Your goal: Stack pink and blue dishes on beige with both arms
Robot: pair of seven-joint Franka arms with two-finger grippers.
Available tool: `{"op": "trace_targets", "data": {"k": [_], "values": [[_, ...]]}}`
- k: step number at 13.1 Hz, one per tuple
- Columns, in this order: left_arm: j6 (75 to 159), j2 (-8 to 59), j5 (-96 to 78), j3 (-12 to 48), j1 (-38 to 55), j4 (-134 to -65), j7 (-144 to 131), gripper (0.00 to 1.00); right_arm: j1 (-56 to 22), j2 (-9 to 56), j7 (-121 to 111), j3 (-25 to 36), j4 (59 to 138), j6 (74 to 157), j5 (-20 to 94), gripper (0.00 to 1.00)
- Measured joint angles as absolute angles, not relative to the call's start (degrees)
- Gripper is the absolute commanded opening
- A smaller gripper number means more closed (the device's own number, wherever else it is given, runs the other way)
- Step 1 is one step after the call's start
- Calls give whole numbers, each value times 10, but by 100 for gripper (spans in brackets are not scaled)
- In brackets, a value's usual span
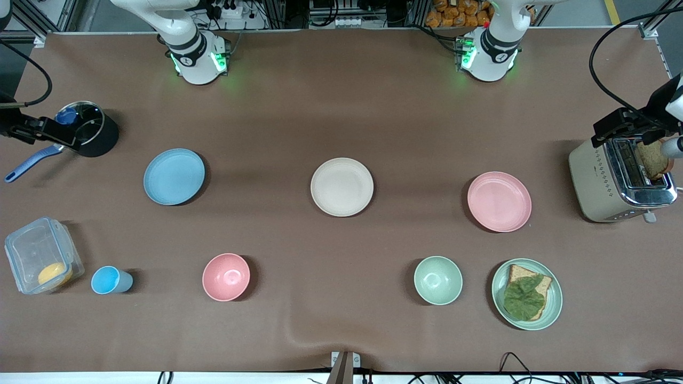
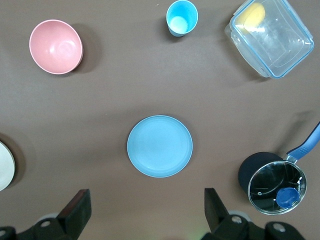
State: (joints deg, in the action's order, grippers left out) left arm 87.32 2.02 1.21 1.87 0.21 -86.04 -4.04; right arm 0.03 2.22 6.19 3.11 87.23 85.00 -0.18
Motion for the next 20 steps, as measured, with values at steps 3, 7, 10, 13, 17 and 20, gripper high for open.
{"op": "trace_targets", "data": {"k": [3,7,10,13,17,20], "values": [[869,17,12,20,3,-860,-40,100,0,22,62,31,872,850,-2,100],[866,22,12,14,-6,-865,-40,100,0,22,62,31,872,850,-2,100],[932,49,12,11,-18,-927,-40,100,0,22,62,31,872,850,-2,100],[1100,71,14,10,-24,-1065,-40,100,0,22,62,31,873,850,-2,100],[1321,100,15,9,-48,-1227,-38,100,0,22,62,32,873,850,-2,100],[1438,139,15,9,-64,-1298,-34,100,0,22,62,32,873,850,-2,100]]}}
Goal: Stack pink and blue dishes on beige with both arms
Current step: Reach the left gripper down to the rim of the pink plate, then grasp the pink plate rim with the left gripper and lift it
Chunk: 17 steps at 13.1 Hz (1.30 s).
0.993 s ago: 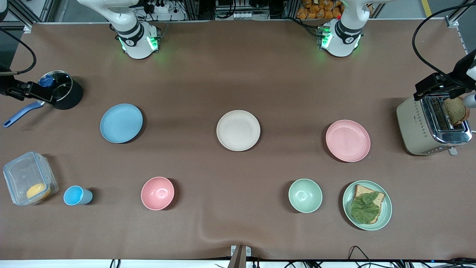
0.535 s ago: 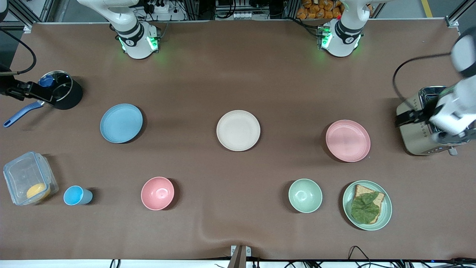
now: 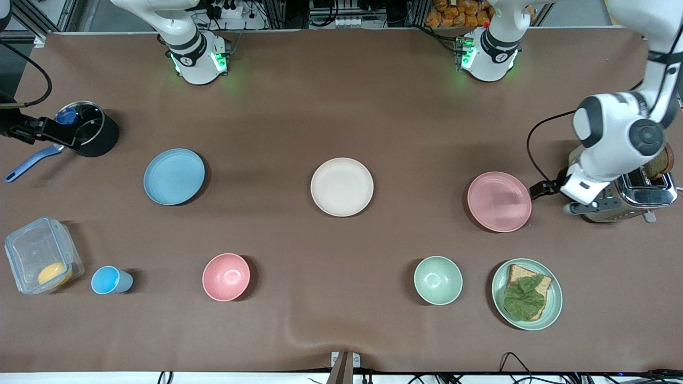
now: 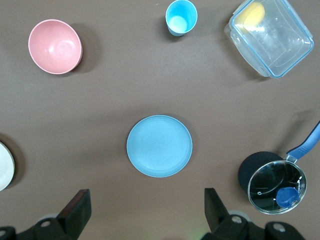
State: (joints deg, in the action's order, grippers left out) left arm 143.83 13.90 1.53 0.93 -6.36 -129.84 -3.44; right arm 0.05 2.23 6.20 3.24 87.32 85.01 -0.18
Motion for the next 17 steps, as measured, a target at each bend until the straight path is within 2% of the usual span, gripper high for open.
{"op": "trace_targets", "data": {"k": [2,6,8,10,11,15,17], "values": [[1458,165,15,9,-71,-1310,-34,100,1,22,62,33,873,850,-2,100],[1462,194,15,11,-72,-1309,-34,70,1,24,60,32,874,849,-2,100],[1467,203,15,11,-72,-1309,-34,49,0,25,60,31,875,849,-1,100],[1472,210,15,11,-72,-1308,-34,12,0,27,60,30,875,849,-1,100],[1472,211,15,11,-72,-1307,-34,0,0,28,60,30,876,849,-1,100],[1472,194,10,21,-73,-1299,-35,0,2,38,60,32,878,848,-1,100],[1461,171,3,51,-74,-1294,-39,0,2,43,60,32,879,844,-1,100]]}}
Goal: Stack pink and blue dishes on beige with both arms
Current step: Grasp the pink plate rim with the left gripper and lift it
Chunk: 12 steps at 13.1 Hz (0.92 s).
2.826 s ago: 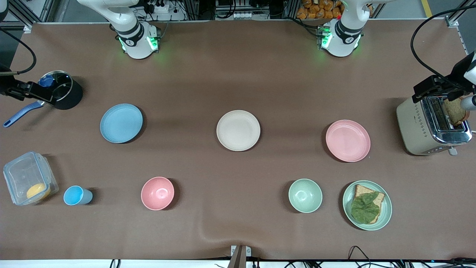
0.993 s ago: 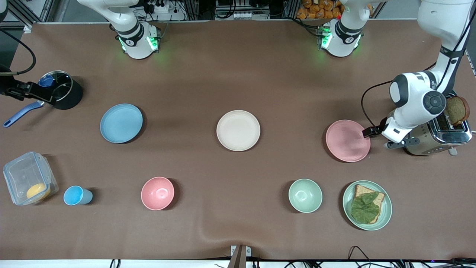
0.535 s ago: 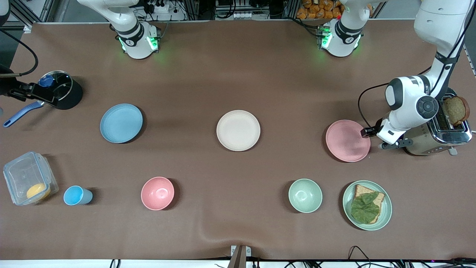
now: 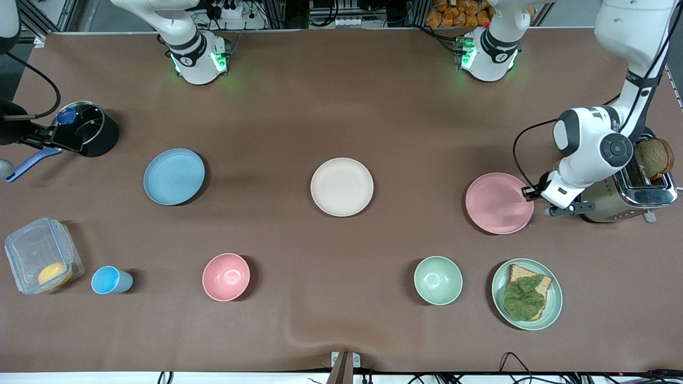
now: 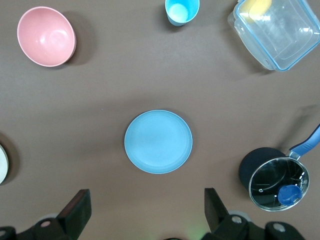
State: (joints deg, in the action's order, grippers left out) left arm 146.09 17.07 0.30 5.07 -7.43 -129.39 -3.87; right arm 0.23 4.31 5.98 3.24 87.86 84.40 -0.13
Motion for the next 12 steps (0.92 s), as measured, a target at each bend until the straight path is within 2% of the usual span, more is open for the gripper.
{"op": "trace_targets", "data": {"k": [3,6,9,12], "values": [[1380,133,-54,123,-73,-1259,-48,0,25,55,50,35,885,827,1,100],[1308,123,-73,203,-68,-1211,-117,0,65,69,-9,38,924,847,10,100],[1305,145,-74,281,-53,-1188,-224,0,98,75,-80,39,1001,925,22,100],[1336,192,-74,295,7,-1166,-302,0,120,81,-156,40,1110,1053,40,100]]}}
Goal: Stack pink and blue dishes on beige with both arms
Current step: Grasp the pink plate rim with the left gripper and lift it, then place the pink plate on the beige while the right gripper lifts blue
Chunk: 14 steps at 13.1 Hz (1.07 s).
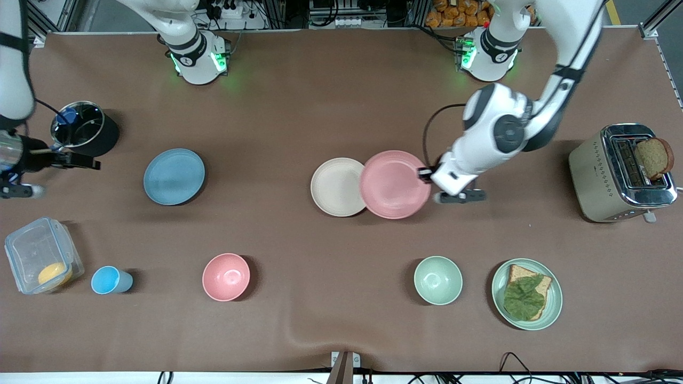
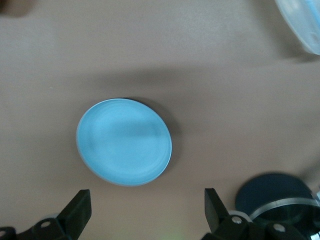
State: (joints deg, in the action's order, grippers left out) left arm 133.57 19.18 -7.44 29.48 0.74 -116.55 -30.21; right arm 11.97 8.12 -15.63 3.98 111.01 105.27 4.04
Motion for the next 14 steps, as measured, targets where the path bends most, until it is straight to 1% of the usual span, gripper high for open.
{"op": "trace_targets", "data": {"k": [3,5,10,14], "values": [[1398,238,-74,295,56,-1164,-350,0,123,88,-218,39,1218,1176,52,100],[1427,263,-74,295,70,-1164,-356,0,123,103,-254,39,1255,1227,55,100],[1472,292,-74,294,89,-1163,-367,0,125,169,-290,39,1264,1282,56,100],[1501,308,-74,294,113,-1163,-387,0,125,209,-293,39,1263,1299,57,100]]}}
